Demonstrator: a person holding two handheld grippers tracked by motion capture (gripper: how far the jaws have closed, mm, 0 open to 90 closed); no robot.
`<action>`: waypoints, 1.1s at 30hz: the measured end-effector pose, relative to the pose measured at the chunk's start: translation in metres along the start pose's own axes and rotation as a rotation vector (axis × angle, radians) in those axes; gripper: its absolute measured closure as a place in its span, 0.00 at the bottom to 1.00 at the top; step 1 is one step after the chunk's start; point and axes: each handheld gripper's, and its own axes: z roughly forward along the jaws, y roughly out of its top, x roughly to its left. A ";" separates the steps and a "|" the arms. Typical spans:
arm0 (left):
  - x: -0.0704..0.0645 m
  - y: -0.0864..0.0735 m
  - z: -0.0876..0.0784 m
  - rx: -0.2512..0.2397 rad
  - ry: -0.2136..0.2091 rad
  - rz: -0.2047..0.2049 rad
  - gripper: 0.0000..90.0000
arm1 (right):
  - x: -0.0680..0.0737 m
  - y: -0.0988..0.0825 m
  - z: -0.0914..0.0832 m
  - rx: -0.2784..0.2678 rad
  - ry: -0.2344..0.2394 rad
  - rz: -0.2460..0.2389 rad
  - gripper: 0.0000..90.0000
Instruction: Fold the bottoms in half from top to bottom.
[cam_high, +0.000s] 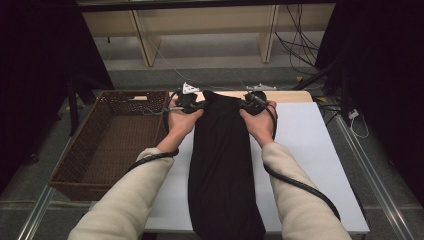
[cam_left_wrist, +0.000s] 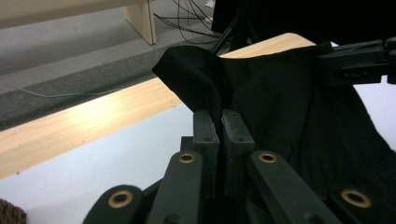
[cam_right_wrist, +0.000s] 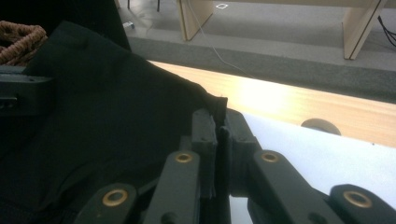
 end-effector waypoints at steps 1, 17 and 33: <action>0.000 0.001 0.000 -0.007 0.000 -0.004 0.95 | 0.000 0.001 0.000 -0.004 0.003 -0.002 0.94; 0.005 0.022 -0.002 -0.049 0.007 0.018 0.94 | 0.002 0.021 0.000 -0.054 -0.013 0.010 0.94; 0.004 0.032 -0.003 -0.091 0.000 0.015 0.95 | -0.001 0.030 -0.005 -0.068 -0.021 -0.073 0.94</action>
